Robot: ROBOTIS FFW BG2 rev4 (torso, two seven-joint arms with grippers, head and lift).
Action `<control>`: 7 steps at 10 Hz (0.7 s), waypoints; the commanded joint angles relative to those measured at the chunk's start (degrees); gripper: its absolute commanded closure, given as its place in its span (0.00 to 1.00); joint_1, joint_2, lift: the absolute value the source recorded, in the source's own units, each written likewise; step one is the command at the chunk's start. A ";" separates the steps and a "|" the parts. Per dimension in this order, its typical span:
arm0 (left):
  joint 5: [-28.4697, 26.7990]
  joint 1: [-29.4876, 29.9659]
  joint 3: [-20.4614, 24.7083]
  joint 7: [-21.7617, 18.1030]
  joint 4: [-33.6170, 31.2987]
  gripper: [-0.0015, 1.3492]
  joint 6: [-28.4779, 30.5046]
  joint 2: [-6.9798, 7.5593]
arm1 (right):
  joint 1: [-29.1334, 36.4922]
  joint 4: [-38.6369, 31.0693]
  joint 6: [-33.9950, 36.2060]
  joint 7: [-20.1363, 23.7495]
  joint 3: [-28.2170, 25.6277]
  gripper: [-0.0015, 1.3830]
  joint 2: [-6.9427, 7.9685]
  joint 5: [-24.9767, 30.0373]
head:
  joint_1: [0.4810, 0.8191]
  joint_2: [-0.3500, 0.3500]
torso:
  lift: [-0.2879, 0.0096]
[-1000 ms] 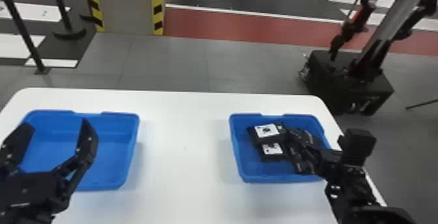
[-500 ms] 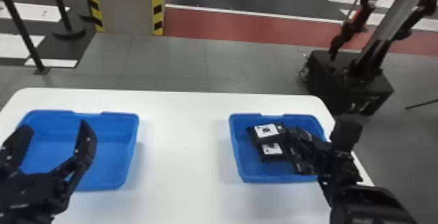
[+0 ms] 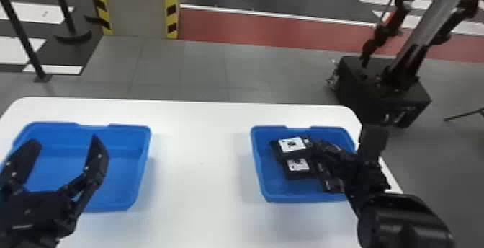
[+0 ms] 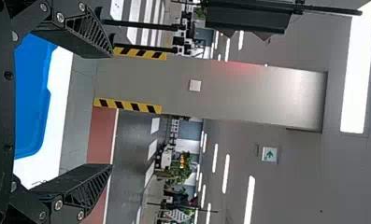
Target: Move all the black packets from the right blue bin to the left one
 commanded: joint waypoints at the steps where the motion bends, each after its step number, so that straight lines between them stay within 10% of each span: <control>1: 0.00 -0.25 -0.09 -0.17 0.00 0.15 0.67 0.09 | -2.01 2.13 1.96 1.27 -0.01 0.07 -0.32 0.23 | 0.63 0.24 | 0.60; 5: -0.35 -0.39 0.00 -0.34 0.00 0.18 0.67 0.17 | -3.14 4.10 6.46 3.82 0.34 0.17 -0.23 -0.12 | 0.63 0.25 | 0.60; 7: -0.44 -0.25 0.09 -0.34 0.00 0.18 0.53 0.17 | -1.45 1.29 8.01 2.68 0.43 0.92 0.56 0.41 | 0.63 0.26 | 0.60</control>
